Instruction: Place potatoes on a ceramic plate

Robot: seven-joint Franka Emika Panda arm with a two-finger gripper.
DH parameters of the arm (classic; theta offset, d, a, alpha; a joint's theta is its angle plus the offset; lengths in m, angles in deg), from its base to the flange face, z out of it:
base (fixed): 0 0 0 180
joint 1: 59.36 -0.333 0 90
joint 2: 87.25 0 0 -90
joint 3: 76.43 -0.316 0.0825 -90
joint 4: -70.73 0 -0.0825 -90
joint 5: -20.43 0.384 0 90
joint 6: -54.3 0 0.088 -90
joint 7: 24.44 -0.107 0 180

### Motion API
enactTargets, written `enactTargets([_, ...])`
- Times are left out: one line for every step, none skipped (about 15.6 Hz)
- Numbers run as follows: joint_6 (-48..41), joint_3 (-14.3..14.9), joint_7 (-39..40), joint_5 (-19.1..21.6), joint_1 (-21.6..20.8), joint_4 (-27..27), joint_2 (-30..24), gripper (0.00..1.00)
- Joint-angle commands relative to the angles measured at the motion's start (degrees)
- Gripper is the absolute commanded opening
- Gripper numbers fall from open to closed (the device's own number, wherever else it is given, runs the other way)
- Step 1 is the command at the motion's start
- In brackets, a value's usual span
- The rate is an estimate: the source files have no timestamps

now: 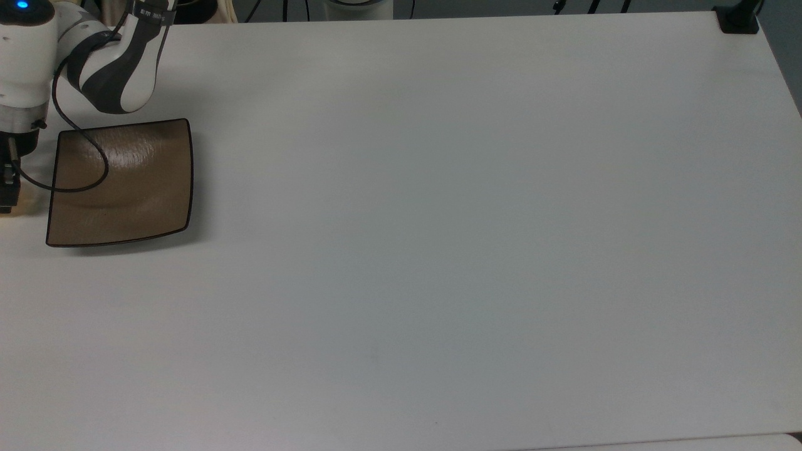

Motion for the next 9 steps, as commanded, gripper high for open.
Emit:
enactTargets([1.6, 0.7, -0.3, -1.1, -0.1, 0.7, 0.4, 0.51])
enactTargets([1.6, 0.7, -0.4, -1.1, -0.1, 0.9, 0.2, 0.52])
enactTargets([1.5, 0.7, -0.4, -0.9, -0.1, 1.3, -0.7, 0.52])
enactTargets([1.5, 0.7, -0.5, -0.6, -0.1, 1.1, -1.9, 0.53])
enactTargets([1.5, 0.6, -0.4, -0.6, -0.1, 0.8, -3.0, 0.53])
enactTargets([1.2, 0.6, -0.4, -0.6, -0.1, 0.5, -4.3, 0.53])
enactTargets([1.0, 0.5, -0.3, -0.6, -0.1, -0.5, -5.8, 0.53])
enactTargets([0.9, 0.4, -0.2, -0.7, -0.1, -1.4, -7.6, 0.53])
enactTargets([0.8, 0.1, -0.2, -0.8, -0.1, -2.8, -9.2, 0.53])
